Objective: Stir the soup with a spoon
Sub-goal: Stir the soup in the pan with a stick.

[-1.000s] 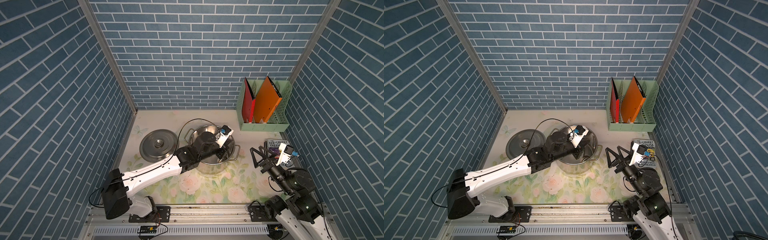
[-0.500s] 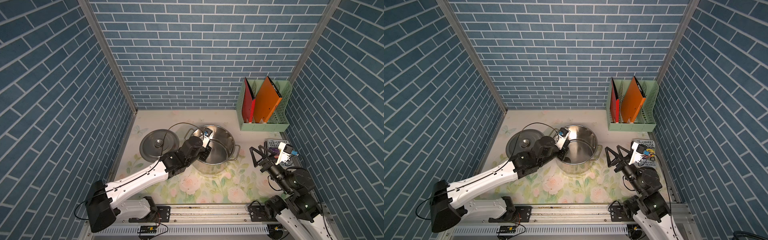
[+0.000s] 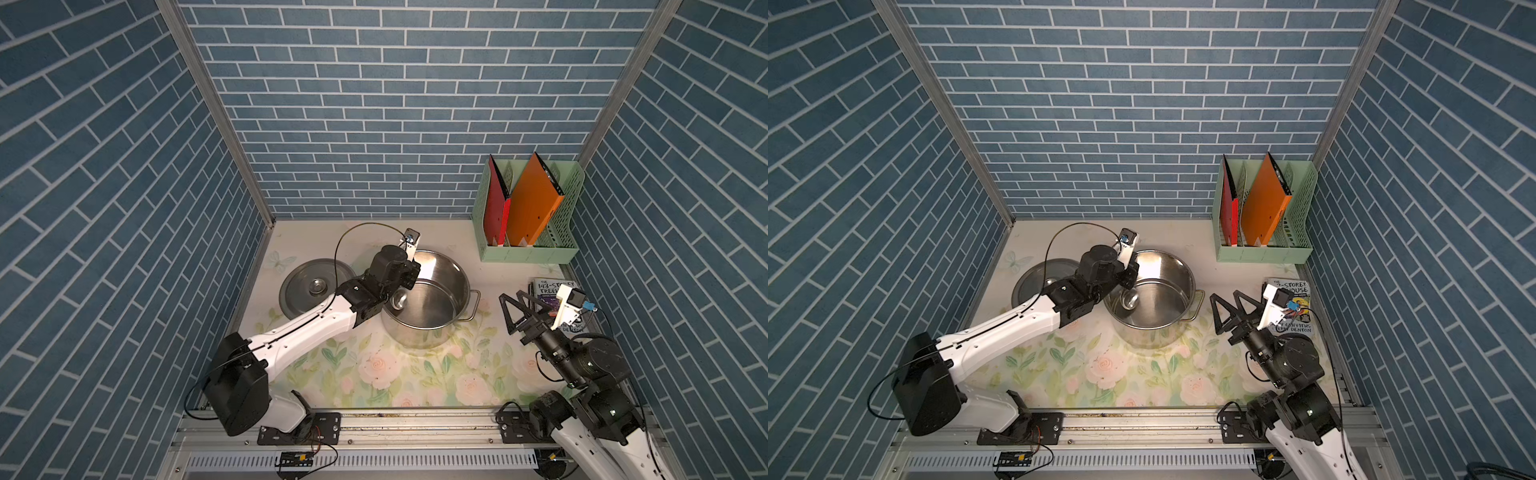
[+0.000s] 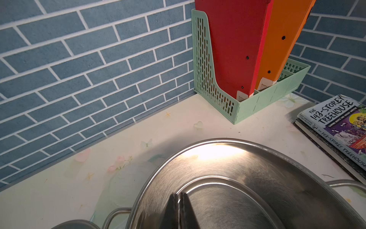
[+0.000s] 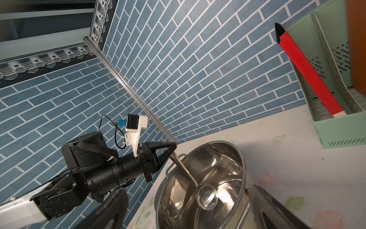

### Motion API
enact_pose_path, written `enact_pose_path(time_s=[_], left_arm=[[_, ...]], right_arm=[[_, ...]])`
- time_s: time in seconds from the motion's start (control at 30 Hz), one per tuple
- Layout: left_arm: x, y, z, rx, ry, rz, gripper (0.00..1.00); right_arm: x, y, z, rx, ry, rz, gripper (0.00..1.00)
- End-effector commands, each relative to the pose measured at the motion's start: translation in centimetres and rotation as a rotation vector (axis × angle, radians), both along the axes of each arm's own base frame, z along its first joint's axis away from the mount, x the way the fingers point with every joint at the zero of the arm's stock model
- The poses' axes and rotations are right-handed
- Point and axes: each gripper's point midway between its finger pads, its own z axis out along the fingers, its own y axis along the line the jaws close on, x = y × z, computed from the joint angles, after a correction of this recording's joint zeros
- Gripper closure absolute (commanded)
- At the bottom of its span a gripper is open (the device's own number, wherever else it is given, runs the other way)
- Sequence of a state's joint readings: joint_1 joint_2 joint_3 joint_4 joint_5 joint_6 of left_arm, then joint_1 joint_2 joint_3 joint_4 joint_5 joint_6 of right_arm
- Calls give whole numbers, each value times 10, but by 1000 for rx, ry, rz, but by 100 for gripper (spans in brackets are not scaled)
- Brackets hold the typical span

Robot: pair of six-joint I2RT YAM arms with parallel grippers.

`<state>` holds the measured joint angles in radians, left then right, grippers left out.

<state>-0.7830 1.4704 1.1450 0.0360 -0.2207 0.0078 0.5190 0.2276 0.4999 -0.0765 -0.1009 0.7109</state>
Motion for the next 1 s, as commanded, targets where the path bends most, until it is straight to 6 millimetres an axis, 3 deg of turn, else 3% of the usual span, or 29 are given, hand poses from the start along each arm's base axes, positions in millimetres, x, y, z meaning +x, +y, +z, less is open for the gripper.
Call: enact_pose_path(time_s=[0.0,0.13,0.33,0.67,0.8,0.97], left_arm=[[8,-24,31,-74,-76,-78,100],[10,-47,33,-109,-78,-158,100],[-3,-75,42,-151,-91,-256,100],[-52,-115,49,-137,-111,-418,100],[-74,-119,44,-118,-104,-446,100],[-88,-100,32,-102,-74,-415,100]], right_arm=[[-7,-3,14,34,-28,4,0],[-7,-5,11,33,-24,-4,0],[-7,-6,11,31,-24,-9,0],[-7,-6,8,32,-17,-8,0],[-6,-5,7,30,-14,-6,0],[-6,-3,6,28,-14,0,0]])
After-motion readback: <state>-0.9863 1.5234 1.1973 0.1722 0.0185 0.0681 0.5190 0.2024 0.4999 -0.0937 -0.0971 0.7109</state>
